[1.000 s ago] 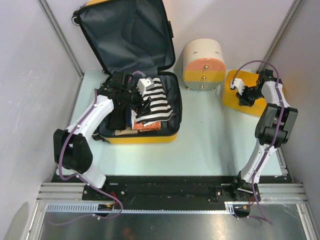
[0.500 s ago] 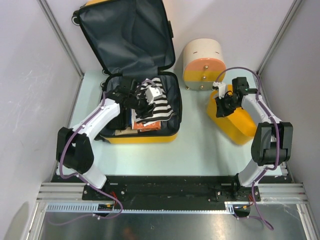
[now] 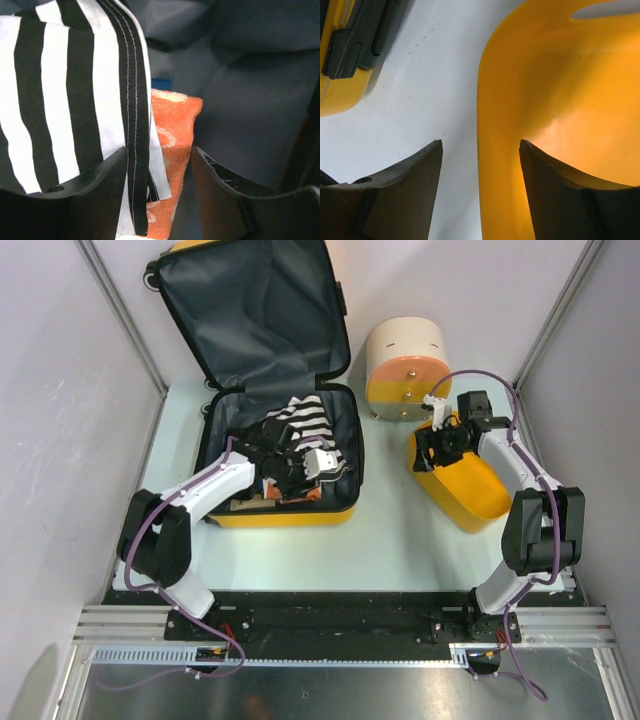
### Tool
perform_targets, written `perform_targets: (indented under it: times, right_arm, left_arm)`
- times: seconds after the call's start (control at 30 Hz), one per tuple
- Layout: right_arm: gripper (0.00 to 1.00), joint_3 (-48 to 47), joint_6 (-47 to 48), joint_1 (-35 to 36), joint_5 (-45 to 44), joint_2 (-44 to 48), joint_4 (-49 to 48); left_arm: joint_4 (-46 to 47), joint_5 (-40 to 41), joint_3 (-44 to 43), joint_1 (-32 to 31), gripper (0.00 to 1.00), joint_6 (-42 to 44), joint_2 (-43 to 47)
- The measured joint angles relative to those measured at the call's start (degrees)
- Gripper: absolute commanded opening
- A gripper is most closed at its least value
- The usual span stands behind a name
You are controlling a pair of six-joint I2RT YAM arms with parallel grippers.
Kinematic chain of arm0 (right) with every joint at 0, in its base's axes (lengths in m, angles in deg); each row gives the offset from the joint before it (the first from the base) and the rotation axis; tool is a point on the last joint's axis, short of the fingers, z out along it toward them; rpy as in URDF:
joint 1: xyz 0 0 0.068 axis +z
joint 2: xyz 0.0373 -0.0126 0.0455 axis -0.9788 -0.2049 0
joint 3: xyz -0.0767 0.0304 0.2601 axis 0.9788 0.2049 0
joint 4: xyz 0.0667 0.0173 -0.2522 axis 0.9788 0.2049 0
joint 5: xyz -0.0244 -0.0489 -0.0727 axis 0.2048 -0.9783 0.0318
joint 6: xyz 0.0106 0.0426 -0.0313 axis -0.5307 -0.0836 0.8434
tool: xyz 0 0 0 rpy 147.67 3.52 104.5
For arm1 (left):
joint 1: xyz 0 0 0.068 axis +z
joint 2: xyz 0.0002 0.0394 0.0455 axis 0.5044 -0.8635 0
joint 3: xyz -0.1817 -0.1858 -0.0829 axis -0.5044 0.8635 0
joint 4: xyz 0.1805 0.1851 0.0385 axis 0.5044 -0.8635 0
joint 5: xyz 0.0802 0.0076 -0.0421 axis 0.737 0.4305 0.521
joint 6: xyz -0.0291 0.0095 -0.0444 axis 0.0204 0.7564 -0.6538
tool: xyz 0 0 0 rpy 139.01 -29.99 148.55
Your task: Open, take out, and arrange the luggage
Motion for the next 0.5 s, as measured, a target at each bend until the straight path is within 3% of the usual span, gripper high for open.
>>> perform_targets:
  times: [0.3,0.4,0.5]
  right_arm:
    - [0.68,-0.2,0.1,-0.5,0.8,0.5,0.1]
    - [0.68,-0.2,0.2,-0.5,1.1,0.8,0.3]
    - [0.69,-0.2,0.5,-0.5,1.4,1.3,0.3]
  left_arm:
    - [2.8,2.5,0.4,0.0,0.40,1.7,-0.6]
    - [3.2,3.0,0.5,0.0,0.40,2.5,-0.7]
    - [4.1,4.0,0.5,0.0,0.49,2.7,-1.2]
